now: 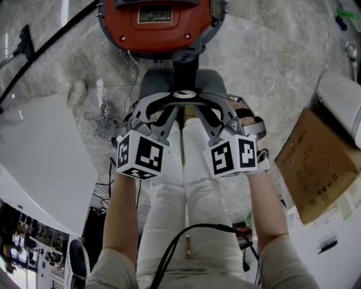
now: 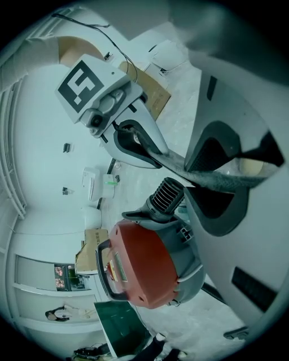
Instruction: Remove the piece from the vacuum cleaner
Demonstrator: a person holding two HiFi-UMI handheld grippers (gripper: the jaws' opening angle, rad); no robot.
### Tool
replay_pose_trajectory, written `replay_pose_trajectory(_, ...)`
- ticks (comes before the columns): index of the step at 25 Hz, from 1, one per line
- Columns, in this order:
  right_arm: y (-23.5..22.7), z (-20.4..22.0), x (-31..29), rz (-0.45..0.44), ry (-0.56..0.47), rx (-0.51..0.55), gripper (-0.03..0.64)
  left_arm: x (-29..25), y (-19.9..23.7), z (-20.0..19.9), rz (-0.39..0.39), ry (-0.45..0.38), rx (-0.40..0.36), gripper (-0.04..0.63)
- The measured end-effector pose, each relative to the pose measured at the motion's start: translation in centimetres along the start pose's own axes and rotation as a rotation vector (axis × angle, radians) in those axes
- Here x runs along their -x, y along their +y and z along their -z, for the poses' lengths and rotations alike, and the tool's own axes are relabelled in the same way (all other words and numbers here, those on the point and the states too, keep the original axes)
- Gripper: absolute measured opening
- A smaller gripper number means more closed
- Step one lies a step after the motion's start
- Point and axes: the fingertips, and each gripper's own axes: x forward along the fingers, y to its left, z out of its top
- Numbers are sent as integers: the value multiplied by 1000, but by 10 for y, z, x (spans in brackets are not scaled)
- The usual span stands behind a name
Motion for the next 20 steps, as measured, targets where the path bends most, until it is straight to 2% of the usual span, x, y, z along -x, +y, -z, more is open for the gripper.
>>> replay_pose_trajectory(6, 5, -3, 7, -6, 1, 4, 54, 7, -6, -2, 10, -2, 2, 91)
replay_pose_trajectory(20, 10, -28, 61, -17, -26, -19, 54, 49, -29, -34, 15, -30, 81, 91)
